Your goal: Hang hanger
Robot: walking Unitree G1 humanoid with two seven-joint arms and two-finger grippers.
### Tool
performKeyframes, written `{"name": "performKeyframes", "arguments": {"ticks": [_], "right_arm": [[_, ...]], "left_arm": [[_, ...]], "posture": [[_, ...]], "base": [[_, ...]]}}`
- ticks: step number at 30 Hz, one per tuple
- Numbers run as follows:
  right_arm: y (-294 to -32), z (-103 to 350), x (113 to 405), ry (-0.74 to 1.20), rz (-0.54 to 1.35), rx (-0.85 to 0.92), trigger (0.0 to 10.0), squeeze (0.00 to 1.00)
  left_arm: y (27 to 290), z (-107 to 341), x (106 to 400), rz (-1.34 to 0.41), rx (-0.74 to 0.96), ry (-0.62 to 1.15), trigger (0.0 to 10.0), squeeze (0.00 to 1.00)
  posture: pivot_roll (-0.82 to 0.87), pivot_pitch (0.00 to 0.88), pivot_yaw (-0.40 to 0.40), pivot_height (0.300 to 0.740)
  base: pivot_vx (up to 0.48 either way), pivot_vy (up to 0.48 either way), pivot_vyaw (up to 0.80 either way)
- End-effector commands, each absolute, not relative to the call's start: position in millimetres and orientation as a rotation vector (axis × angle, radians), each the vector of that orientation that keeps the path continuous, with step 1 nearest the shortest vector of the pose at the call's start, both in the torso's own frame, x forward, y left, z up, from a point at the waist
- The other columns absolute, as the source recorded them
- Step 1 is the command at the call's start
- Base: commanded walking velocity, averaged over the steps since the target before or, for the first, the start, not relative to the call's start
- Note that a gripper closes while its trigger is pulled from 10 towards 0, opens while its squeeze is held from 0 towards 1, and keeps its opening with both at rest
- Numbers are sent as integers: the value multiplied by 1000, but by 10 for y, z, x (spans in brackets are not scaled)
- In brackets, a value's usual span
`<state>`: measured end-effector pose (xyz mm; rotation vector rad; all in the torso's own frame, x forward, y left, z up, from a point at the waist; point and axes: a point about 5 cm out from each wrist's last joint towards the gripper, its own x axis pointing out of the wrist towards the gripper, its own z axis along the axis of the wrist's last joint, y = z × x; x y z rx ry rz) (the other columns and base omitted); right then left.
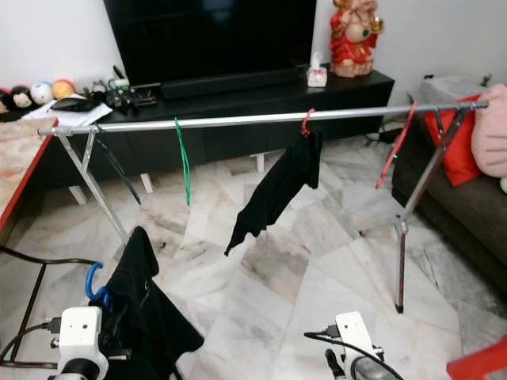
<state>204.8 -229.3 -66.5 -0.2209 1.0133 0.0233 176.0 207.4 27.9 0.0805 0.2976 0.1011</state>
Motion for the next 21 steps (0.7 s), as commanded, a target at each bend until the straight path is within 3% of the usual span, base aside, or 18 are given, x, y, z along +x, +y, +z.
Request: {"name": "performKeyframes", "arguments": {"ticks": [1, 15, 21], "right_arm": [[-2326, -648, 2064, 1007, 18, -230, 10000, 0], [-2339, -649, 2056, 1015, 14, -226, 10000, 0], [-2339, -650, 2053, 1017, 16, -211, 10000, 0]], "left_arm": [[2068, 353, 1829, 97, 83, 259, 10000, 0], [2079, 328, 1799, 116, 90, 272, 10000, 0], [2116, 322, 1787, 156, 105, 275, 10000, 0]], "posture": [[-30, 0, -27, 732], [-29, 0, -33, 732], [-27, 0, -34, 732]], "base": [[247, -337, 0], [250, -330, 0], [0, 0, 0]]}}
